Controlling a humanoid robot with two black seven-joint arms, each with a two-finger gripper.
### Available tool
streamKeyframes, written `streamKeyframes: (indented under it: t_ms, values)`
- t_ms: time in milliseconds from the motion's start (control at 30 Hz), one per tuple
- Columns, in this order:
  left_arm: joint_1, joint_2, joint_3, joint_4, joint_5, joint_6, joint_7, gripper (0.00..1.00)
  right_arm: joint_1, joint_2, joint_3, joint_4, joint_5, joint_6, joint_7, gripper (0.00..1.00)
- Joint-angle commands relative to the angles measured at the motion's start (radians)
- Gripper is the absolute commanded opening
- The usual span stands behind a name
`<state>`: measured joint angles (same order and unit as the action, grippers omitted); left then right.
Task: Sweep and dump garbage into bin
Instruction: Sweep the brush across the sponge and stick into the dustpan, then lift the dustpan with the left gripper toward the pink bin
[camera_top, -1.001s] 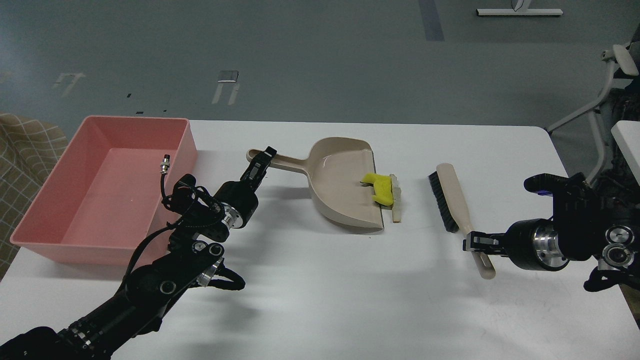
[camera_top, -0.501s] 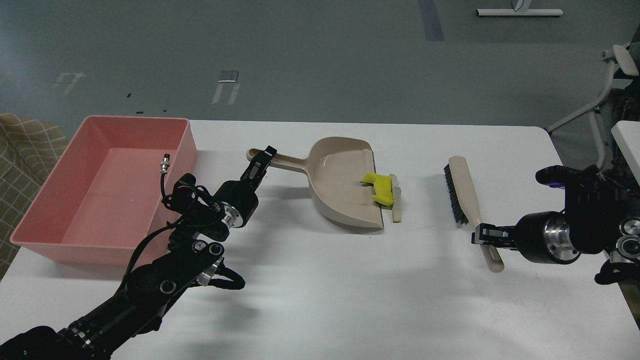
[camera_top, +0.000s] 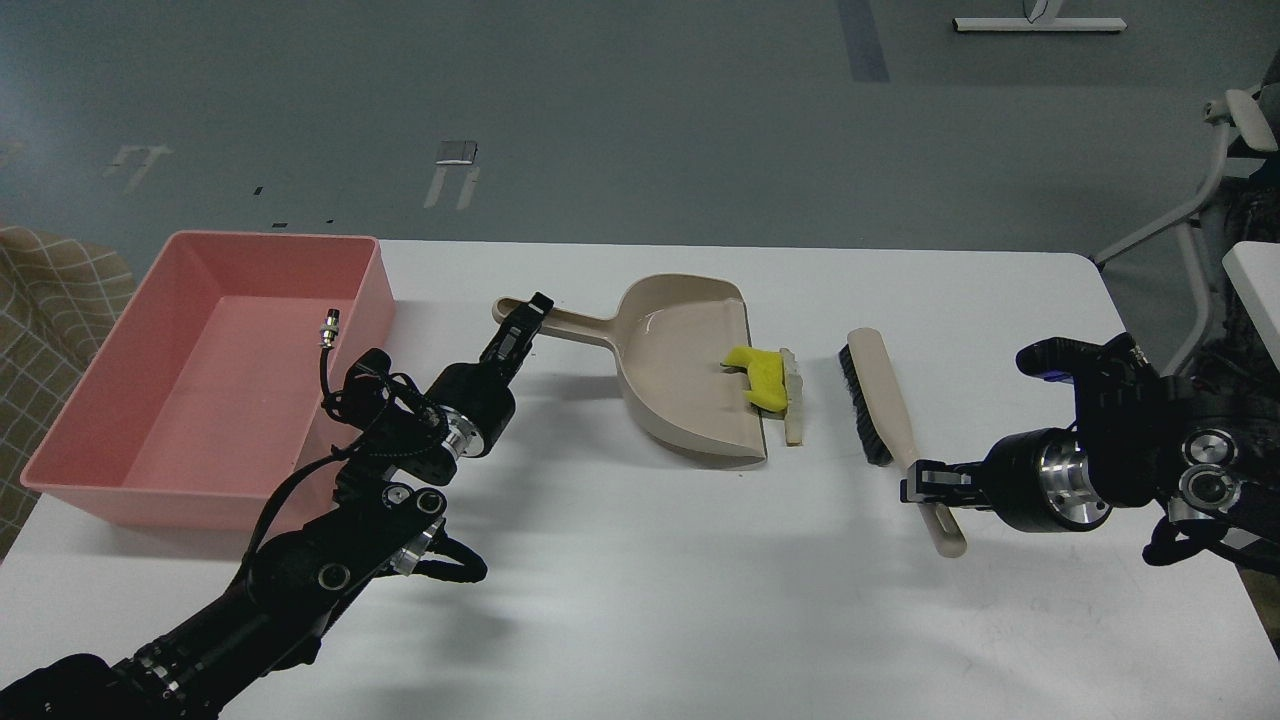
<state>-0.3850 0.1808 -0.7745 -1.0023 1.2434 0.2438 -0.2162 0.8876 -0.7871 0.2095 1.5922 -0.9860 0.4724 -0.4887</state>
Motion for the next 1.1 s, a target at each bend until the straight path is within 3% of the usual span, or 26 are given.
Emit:
streamKeyframes:
  t_ms: [0,434,734,935,1068]
  values:
    - [0.000,-0.003,0.000,-0.001,-0.002,0.000,0.000,0.00,0.007,0.058,0.001,-0.006,0.001,0.016,0.000,0.00]
    - [0.003,-0.004,0.000,-0.001,-0.002,0.000,0.000,0.00,0.071,0.244,0.011,-0.054,0.004,0.016,0.000,0.00]
    - [0.011,-0.006,-0.002,-0.001,-0.004,0.000,0.000,0.00,0.090,0.249,0.062,-0.041,0.004,0.016,0.000,0.00]
    - [0.012,-0.007,-0.017,-0.001,-0.035,-0.003,-0.002,0.00,0.125,0.181,0.111,-0.041,0.018,0.016,0.000,0.00]
    - [0.011,-0.007,-0.017,-0.004,-0.159,-0.008,-0.005,0.00,0.122,0.050,0.143,-0.046,0.018,0.016,0.001,0.00]
